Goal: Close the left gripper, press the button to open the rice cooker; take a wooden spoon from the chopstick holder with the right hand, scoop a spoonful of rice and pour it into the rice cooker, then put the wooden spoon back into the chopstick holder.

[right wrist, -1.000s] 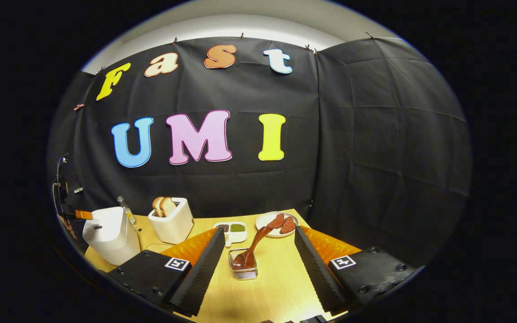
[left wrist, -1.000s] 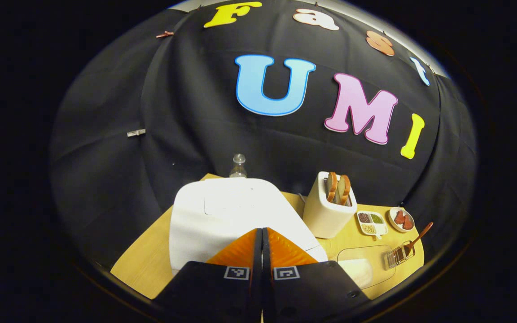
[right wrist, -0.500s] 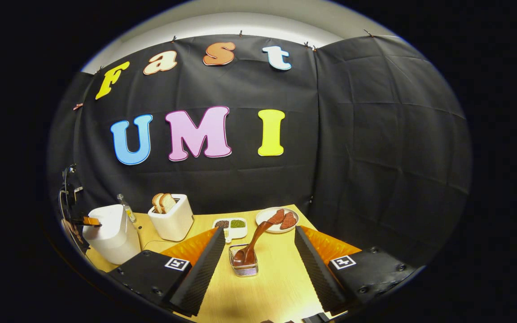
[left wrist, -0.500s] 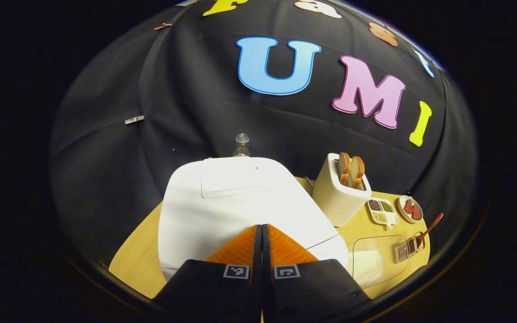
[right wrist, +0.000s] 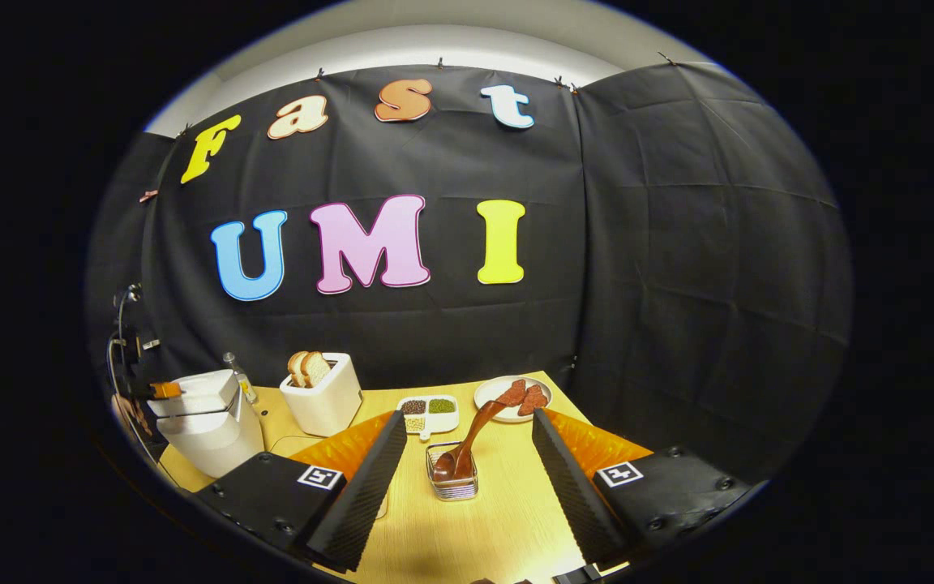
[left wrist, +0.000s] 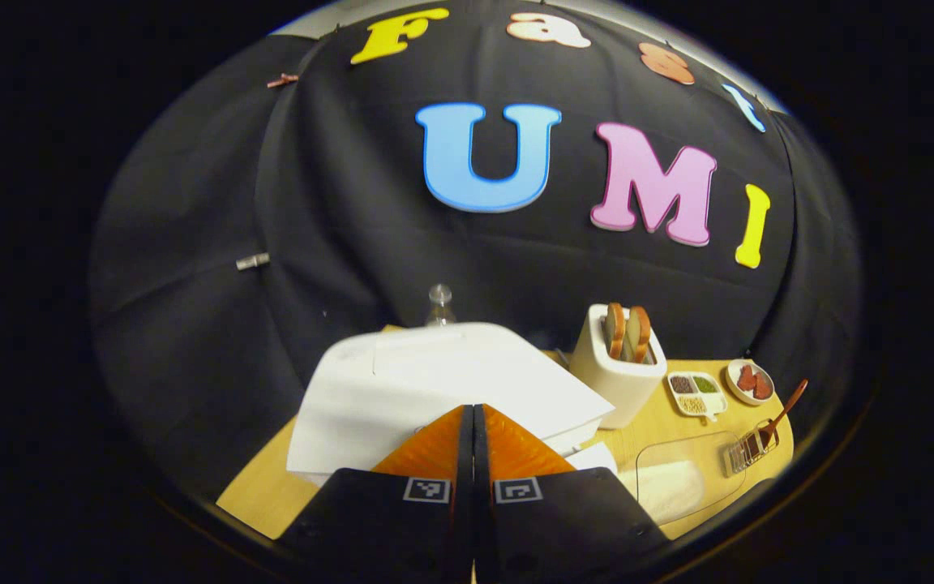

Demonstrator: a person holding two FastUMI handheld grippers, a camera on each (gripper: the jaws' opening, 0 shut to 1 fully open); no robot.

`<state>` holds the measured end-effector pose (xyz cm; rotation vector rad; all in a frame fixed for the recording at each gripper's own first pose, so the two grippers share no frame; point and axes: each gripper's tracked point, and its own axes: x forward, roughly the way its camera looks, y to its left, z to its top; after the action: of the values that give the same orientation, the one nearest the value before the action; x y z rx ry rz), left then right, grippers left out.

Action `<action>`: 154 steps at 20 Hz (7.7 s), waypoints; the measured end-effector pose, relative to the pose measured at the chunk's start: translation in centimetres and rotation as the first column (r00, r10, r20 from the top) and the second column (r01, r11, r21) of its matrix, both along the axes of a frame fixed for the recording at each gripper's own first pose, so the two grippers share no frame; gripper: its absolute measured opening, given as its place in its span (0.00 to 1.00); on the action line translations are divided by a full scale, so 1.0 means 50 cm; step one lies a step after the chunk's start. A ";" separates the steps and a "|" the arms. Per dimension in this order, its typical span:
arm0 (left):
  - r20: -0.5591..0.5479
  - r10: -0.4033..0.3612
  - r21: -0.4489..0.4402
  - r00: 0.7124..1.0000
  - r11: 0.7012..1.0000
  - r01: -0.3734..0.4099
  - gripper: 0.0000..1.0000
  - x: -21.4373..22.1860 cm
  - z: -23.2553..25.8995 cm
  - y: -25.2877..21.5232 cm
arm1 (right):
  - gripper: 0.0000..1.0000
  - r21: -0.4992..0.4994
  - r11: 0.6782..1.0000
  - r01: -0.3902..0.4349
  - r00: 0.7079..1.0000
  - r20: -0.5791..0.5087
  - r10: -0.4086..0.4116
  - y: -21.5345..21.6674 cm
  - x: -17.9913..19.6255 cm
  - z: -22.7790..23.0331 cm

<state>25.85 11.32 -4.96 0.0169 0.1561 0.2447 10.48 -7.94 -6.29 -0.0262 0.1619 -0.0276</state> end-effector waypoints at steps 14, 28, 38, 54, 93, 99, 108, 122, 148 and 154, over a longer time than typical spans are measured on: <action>0.135 -0.073 0.041 0.988 0.997 0.068 0.08 -0.292 0.116 -0.211 | 0.98 0.025 0.995 -0.100 0.994 -0.040 0.101 0.034 0.058 -0.039; 0.037 -0.007 -0.066 0.999 0.998 0.009 0.96 -0.357 0.009 -0.295 | 0.98 0.103 0.989 -0.105 0.976 -0.178 0.123 -0.016 0.173 -0.176; -0.069 0.057 -0.117 0.996 0.991 -0.065 0.96 -0.353 -0.073 -0.342 | 0.99 0.184 0.979 -0.092 0.937 -0.317 0.147 -0.029 0.326 -0.342; -0.170 0.059 -0.162 0.984 0.983 -0.087 0.96 -0.383 -0.177 -0.405 | 0.39 0.281 0.956 -0.082 0.916 -0.356 0.183 -0.011 0.427 -0.428; -0.136 -0.047 -0.303 0.990 0.953 0.004 0.96 -0.441 -0.277 -0.073 | 0.16 0.053 0.976 -0.209 0.944 -0.248 0.216 0.401 0.274 -0.307; -0.142 -0.068 -0.294 0.988 0.956 0.023 0.96 -0.417 -0.307 -0.020 | 0.16 -0.125 0.973 -0.195 0.950 -0.272 0.155 0.423 0.288 -0.426; -0.177 -0.094 -0.361 0.980 0.932 0.024 0.96 -0.443 -0.364 -0.002 | 0.17 -0.010 0.987 -0.159 0.940 -0.308 0.149 0.513 0.252 -0.472; -0.162 -0.094 -0.395 0.982 0.918 0.023 0.96 -0.457 -0.358 0.001 | 0.17 0.418 0.907 0.053 0.859 -0.482 0.172 0.564 0.204 -0.484; -0.119 -0.109 -0.303 0.987 0.951 0.069 0.96 -0.478 -0.287 -0.033 | 0.16 0.722 0.622 0.303 0.886 -0.453 0.094 0.373 0.211 -0.278; -0.106 -0.084 -0.311 0.991 0.949 0.048 0.96 -0.487 -0.283 -0.017 | 0.16 0.794 0.553 0.253 0.896 -0.408 0.176 0.465 0.237 -0.189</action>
<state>1.47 10.47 -19.08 -0.2740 0.3100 0.1501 22.31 15.28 -15.73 0.9701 0.6395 0.0141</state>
